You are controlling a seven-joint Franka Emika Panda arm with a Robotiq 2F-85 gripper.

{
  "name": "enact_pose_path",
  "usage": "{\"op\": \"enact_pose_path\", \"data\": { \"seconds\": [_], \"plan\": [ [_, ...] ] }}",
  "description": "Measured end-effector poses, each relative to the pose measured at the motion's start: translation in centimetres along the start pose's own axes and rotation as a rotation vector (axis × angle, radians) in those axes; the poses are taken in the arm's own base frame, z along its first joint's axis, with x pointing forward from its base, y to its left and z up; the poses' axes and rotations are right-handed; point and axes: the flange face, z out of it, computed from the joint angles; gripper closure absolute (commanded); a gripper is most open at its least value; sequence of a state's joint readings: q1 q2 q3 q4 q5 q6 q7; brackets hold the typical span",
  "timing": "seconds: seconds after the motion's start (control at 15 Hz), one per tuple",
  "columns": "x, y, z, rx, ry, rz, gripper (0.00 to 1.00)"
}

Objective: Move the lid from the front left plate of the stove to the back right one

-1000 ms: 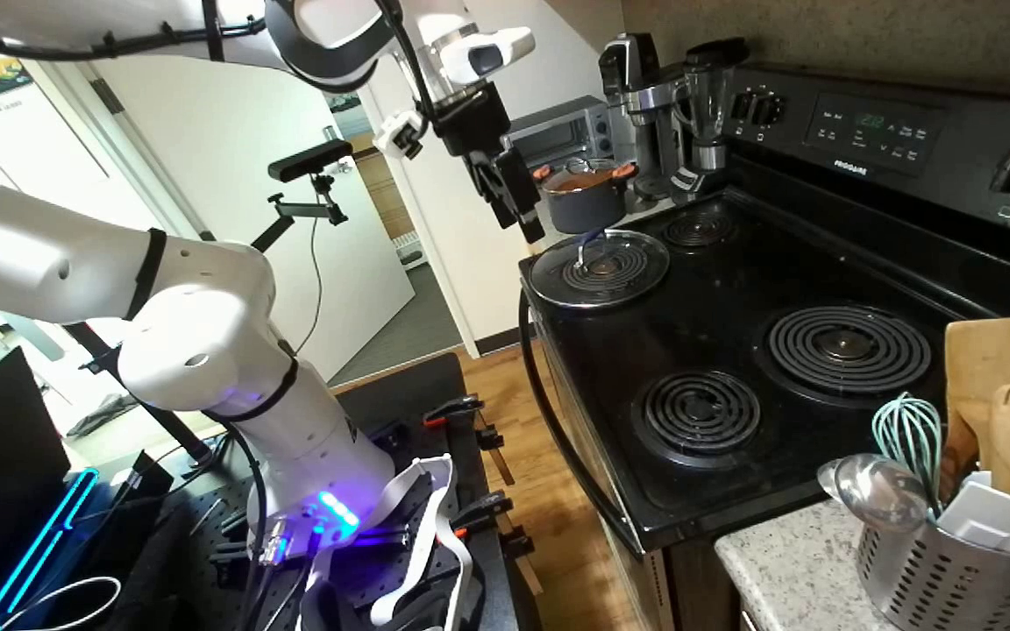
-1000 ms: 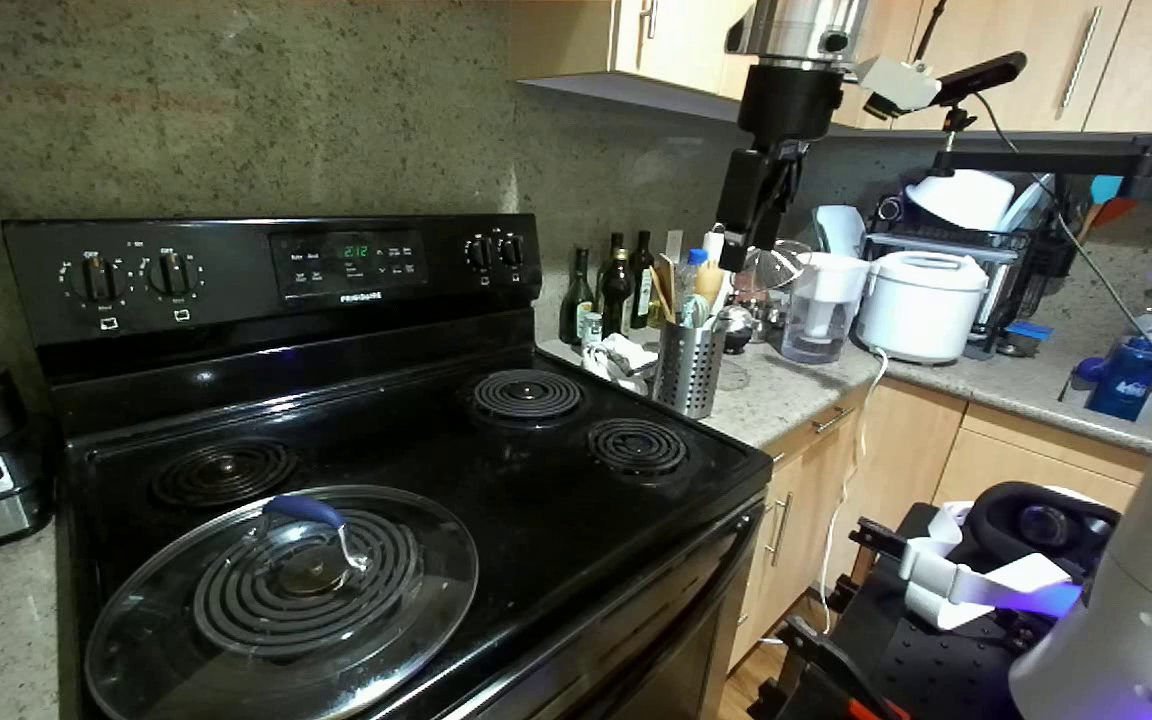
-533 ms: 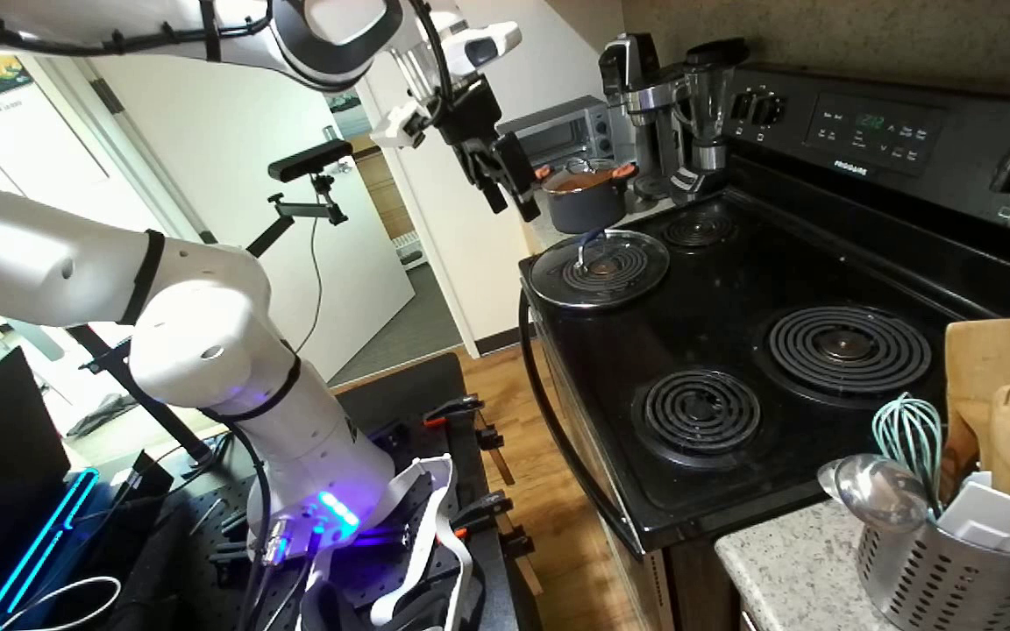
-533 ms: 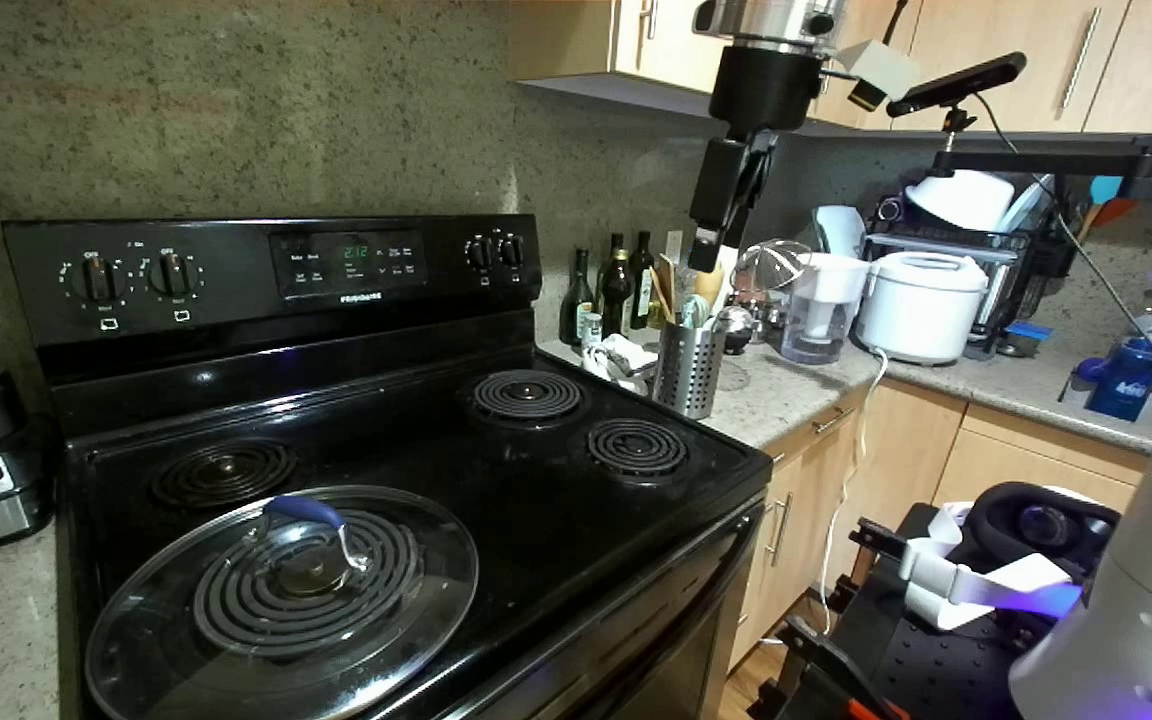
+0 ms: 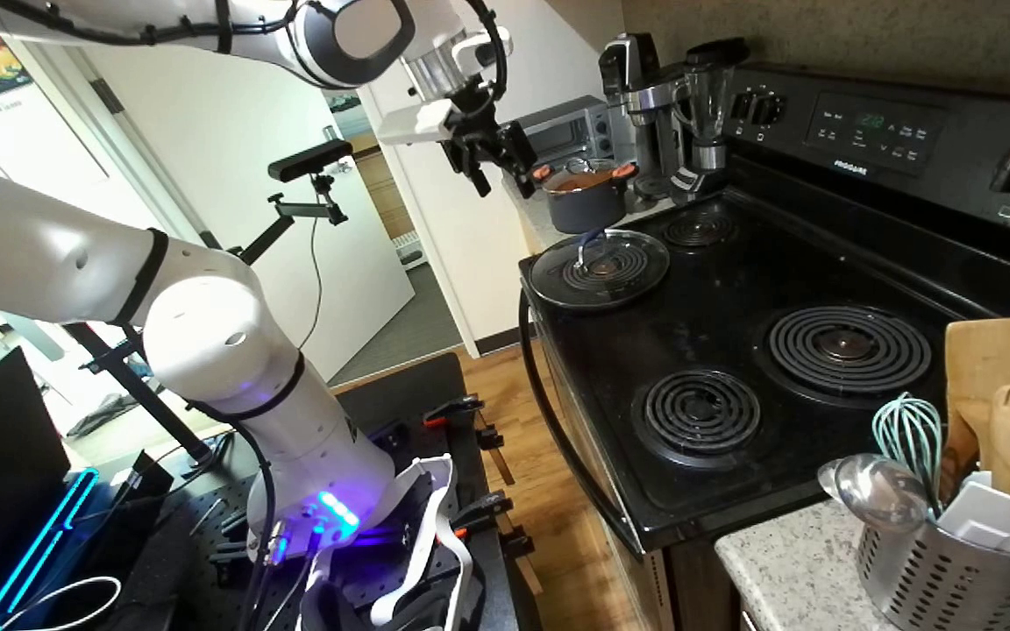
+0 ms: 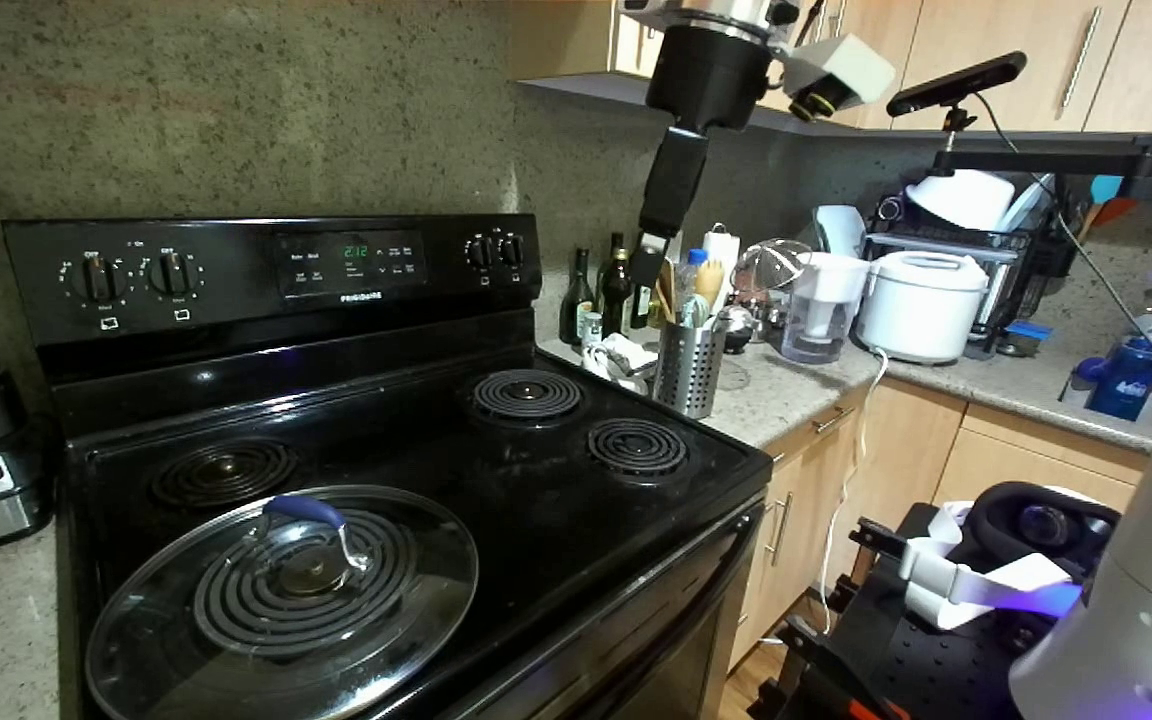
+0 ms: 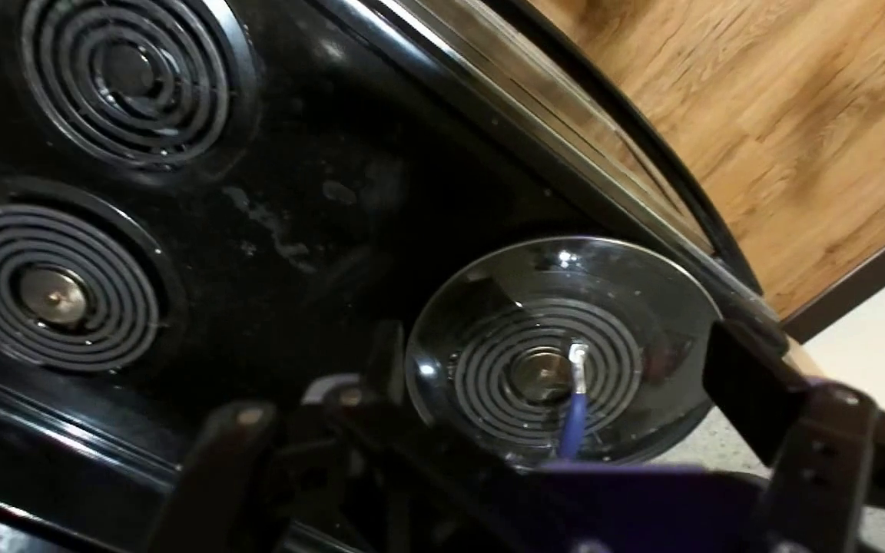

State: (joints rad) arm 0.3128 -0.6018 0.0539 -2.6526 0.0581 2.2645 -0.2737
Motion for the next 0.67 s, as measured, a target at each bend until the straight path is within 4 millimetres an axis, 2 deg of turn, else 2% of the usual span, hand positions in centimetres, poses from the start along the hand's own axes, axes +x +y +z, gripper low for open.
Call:
{"op": "enact_pose_path", "data": {
  "seconds": [0.2, 0.67],
  "plan": [
    [0.98, -1.33, 0.75, 0.020, -0.014, -0.070, 0.00],
    [1.18, -1.43, 1.12, 0.019, -0.025, -0.076, 0.00]
  ]
}}
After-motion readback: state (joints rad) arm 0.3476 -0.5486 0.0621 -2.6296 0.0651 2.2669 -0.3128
